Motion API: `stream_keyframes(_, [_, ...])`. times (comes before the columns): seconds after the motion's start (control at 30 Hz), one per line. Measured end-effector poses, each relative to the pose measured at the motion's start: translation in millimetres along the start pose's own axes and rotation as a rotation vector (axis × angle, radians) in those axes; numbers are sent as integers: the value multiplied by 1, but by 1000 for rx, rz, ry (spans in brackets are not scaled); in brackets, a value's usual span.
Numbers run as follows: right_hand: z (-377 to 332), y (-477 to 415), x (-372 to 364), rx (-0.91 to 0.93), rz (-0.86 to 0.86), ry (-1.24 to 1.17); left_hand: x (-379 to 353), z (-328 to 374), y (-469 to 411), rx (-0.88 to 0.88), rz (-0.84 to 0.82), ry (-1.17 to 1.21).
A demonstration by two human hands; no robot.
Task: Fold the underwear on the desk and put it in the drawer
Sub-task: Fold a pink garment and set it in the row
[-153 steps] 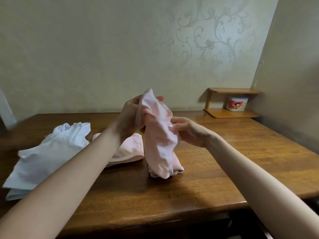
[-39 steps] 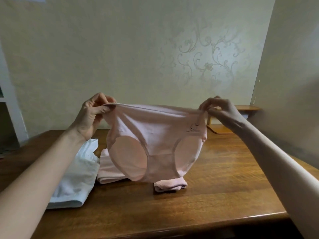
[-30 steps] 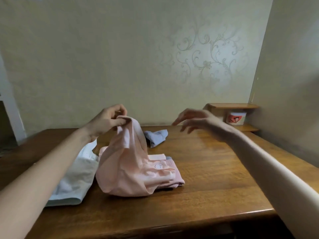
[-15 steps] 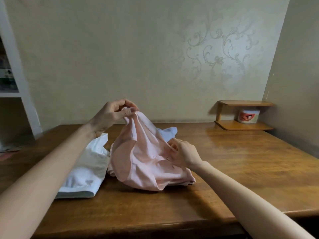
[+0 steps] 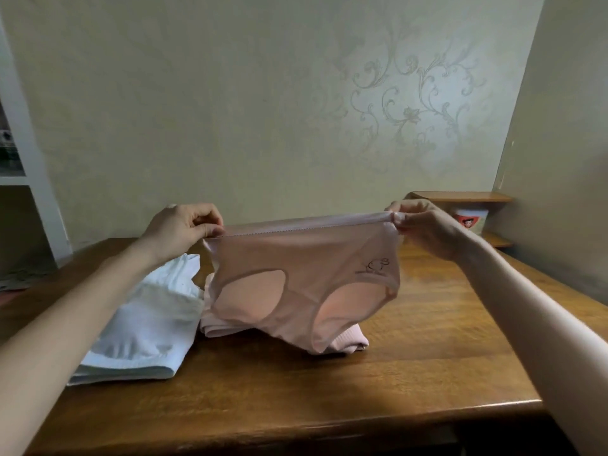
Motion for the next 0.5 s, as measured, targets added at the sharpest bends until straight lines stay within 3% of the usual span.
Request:
stream_keyframes(0.13, [-26,10,-2,71,-124,57,8,4,-1,-64,50,71])
stream_keyframes(0.2, [-34,14,-3,85,-163,-32,10,10,-1,-104,42,134])
stream_keyframes(0.3, [-44,20,-3,80,-223,-110,11,21,-1,-108,47,410])
stream_keyframes(0.37, [-54,26,-2,72,-234,9,17,26,1,-70,66,700])
stream_keyframes(0.43, [-59,29,2,9,-155,307,23,30,3,-46,43,927])
stream_keyframes(0.5, [-57,27,7,-44,-51,583,25,36,4,-57,-36,922])
Point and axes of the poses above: each hand's wrist, its own y-axis away from the middle knuckle, its own x-axis out of the back of the hand, z = x × y, the point moved 3 cm from there along -y, towards the middle knuckle, and after that the axes turned 3 degrees about -z, right-handed, at the moved point
